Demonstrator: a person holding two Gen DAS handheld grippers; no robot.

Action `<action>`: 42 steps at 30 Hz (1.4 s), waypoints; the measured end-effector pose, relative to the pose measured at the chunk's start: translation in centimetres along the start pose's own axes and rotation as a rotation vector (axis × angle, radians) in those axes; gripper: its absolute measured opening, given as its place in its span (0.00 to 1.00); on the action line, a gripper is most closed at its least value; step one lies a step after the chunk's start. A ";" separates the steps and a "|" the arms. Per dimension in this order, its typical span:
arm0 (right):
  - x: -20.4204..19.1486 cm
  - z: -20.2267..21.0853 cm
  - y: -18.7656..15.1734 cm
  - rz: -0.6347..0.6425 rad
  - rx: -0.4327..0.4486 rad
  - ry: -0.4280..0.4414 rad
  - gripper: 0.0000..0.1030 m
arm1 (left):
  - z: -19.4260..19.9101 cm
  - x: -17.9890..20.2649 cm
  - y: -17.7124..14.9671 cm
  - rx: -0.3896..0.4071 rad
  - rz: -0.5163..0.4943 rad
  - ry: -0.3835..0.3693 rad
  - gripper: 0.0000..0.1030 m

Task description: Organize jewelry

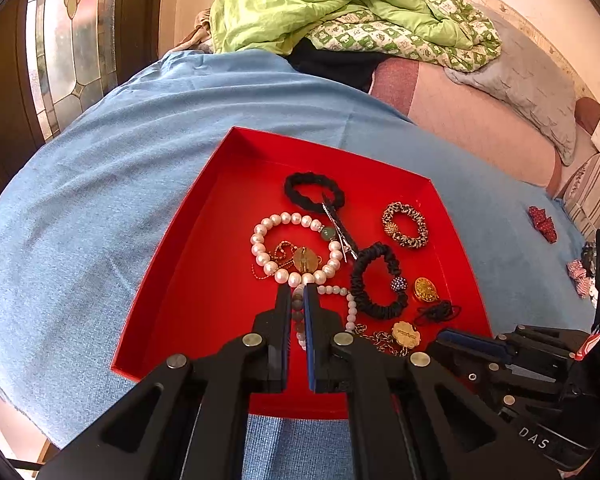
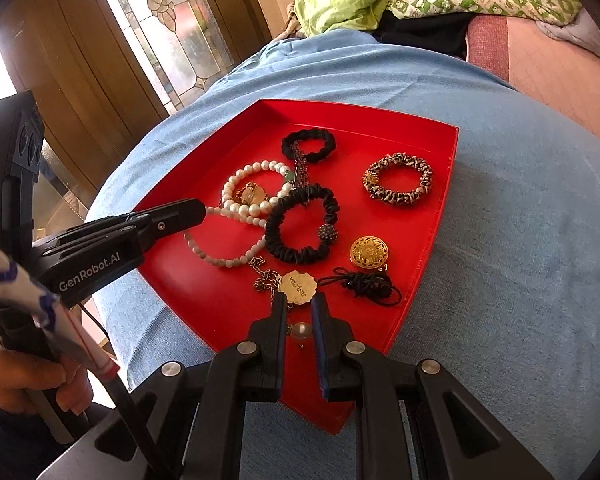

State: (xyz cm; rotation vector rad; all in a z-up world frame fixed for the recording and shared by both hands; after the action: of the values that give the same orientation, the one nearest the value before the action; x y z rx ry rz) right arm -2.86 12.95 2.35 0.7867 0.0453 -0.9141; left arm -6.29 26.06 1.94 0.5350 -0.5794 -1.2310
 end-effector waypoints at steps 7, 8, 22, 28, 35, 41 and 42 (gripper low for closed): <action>0.2 0.1 0.0 -0.008 0.001 0.005 0.14 | 0.0 0.0 0.0 0.002 -0.005 0.005 0.05; 0.2 0.1 0.0 -0.007 0.000 0.006 0.14 | -0.1 0.0 0.0 0.003 -0.005 0.005 0.05; 0.0 0.8 0.2 -0.006 0.018 0.022 0.22 | 0.4 -0.1 0.2 0.024 -0.002 0.024 0.21; 0.4 2.0 0.5 -0.018 0.047 0.014 0.23 | 0.9 -0.4 0.5 0.048 0.006 0.050 0.29; 1.4 4.5 0.9 -0.010 0.111 -0.118 0.59 | 4.0 -0.8 1.5 0.207 0.040 0.135 0.70; 1.4 8.8 1.1 0.056 0.195 -0.332 0.76 | 8.7 -1.3 2.2 0.360 0.126 0.311 0.94; 1.3 9.8 1.0 0.072 0.219 -0.361 0.80 | 9.6 -1.4 2.1 0.379 0.146 0.332 0.94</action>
State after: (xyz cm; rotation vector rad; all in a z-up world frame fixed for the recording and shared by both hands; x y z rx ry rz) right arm -4.07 6.25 9.55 0.8083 -0.4027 -0.9909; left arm -11.48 27.30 10.26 0.9774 -0.5582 -0.8711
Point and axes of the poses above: each gripper's, at about its wrist camera, not at the fingertips, and z roughly against the way its jaws point, x to its right, y to its top, the point moved 4 cm from there along -z, roughly the way its jaws point, and after that the axes turned 4 degrees about y, right-handed, at the moved point
